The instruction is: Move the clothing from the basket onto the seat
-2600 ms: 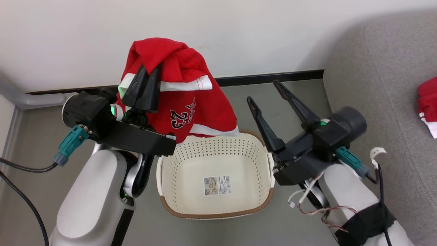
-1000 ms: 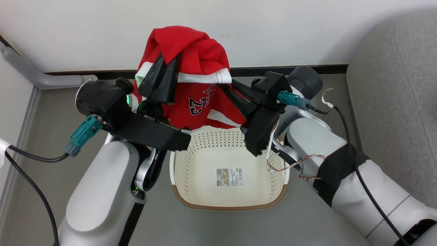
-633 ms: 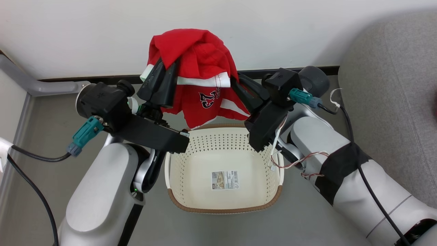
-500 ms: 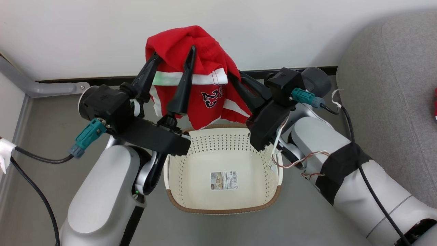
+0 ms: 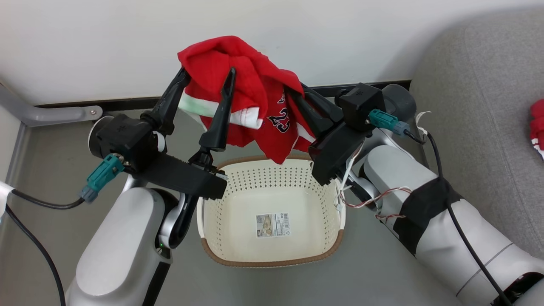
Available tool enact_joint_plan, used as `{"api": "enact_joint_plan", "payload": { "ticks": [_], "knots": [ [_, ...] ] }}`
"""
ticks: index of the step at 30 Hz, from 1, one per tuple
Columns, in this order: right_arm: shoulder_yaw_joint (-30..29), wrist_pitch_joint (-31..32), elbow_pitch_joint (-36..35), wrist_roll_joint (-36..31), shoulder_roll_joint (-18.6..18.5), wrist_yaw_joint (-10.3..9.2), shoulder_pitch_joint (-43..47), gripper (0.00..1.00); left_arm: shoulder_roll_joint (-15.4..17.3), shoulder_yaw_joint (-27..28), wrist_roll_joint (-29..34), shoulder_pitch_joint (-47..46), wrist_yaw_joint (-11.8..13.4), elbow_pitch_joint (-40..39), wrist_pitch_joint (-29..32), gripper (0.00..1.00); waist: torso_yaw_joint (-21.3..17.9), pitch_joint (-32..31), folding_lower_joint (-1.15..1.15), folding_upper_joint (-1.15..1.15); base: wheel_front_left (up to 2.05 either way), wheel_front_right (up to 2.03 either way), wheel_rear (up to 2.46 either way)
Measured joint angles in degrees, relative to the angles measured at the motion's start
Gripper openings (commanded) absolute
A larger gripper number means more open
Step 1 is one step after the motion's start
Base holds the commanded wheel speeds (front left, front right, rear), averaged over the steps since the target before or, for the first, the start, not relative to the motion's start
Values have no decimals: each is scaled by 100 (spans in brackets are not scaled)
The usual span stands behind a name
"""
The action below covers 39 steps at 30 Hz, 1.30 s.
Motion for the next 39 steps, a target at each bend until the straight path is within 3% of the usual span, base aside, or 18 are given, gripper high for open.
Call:
{"api": "enact_joint_plan", "payload": {
  "ticks": [21,39],
  "knots": [
    [55,-110,-134,286,5,-204,26,0,197,86,0,172,5,20,36,100,-842,19,0,0,0,0,0],
    [-181,-159,-547,285,-126,-365,580,0,303,86,130,221,63,65,51,100,-1700,19,0,0,0,0,0]
  ]
}}
